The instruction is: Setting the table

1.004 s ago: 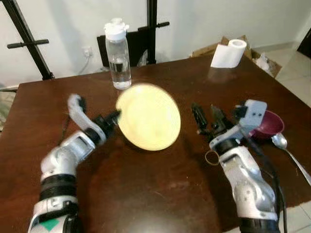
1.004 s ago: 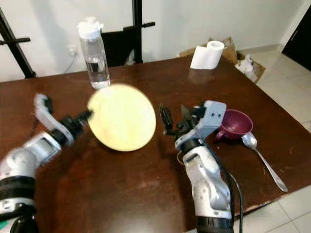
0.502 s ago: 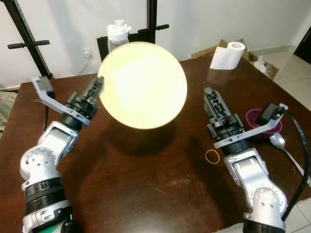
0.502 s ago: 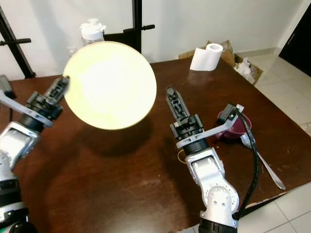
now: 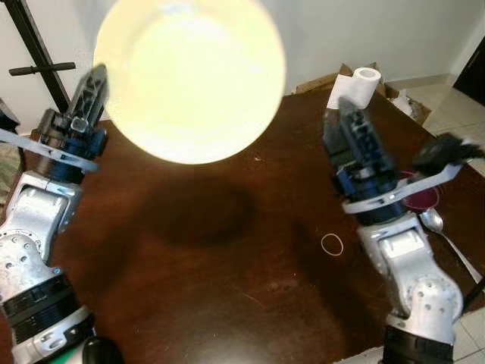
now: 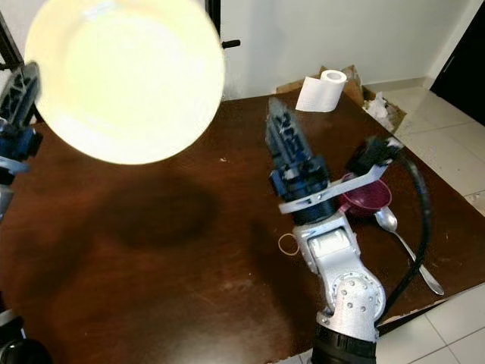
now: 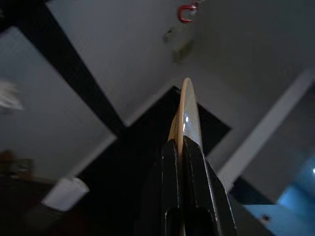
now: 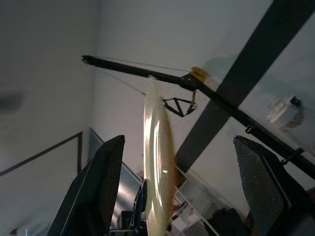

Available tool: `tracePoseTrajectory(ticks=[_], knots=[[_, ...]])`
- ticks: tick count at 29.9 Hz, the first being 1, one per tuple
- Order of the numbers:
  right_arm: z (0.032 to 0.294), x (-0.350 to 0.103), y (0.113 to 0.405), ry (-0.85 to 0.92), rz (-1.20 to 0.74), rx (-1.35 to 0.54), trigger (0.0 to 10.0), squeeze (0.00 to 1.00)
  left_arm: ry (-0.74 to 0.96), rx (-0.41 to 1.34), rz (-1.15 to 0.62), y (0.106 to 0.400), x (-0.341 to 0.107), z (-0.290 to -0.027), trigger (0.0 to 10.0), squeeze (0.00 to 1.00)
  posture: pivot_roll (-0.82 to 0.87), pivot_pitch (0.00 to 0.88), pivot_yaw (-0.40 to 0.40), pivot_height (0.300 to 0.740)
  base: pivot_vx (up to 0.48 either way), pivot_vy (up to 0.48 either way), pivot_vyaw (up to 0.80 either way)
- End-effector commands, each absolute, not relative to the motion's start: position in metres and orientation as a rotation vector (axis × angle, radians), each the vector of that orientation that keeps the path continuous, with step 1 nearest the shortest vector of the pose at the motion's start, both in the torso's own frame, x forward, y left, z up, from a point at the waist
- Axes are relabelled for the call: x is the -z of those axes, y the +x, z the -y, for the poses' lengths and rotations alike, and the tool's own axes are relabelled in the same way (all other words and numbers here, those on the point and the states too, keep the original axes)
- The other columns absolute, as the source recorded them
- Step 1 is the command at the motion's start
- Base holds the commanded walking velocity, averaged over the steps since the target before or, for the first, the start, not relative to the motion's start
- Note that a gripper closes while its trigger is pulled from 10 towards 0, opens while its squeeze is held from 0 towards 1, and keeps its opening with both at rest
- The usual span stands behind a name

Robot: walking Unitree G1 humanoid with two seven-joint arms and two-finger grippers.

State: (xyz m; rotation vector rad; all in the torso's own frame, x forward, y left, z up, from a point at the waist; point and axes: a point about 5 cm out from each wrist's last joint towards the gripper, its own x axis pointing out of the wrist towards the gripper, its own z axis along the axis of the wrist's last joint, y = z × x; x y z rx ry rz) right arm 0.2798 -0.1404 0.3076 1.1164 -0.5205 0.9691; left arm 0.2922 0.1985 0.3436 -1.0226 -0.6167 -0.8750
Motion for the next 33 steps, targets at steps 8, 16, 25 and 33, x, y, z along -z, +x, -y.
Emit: tracePoseTrajectory(ticks=[8,16,25,33], knots=[[0.137,-0.314,0.271,1.045,0.527,-1.032,10.0,0.0,-1.052,0.971,0.602,0.285,-0.35,-0.181,10.0,0.0,-0.03,0.126,0.063,0.74,0.0,0.0,0.0],[0.126,-0.313,0.268,0.982,0.498,-1.073,10.0,0.0,-1.098,1.002,0.529,0.287,-0.342,-0.162,10.0,0.0,-0.03,0.119,0.067,0.74,0.0,0.0,0.0],[0.12,-0.306,0.269,0.934,0.453,-1.066,10.0,0.0,-1.108,1.049,0.462,0.286,-0.334,-0.143,10.0,0.0,-0.03,0.118,0.068,0.74,0.0,0.0,0.0],[0.123,-0.302,0.274,0.96,0.459,-1.019,0.0,0.0,-1.108,1.054,0.454,0.285,-0.334,-0.138,10.0,0.0,-0.03,0.118,0.072,0.74,0.0,0.0,0.0]])
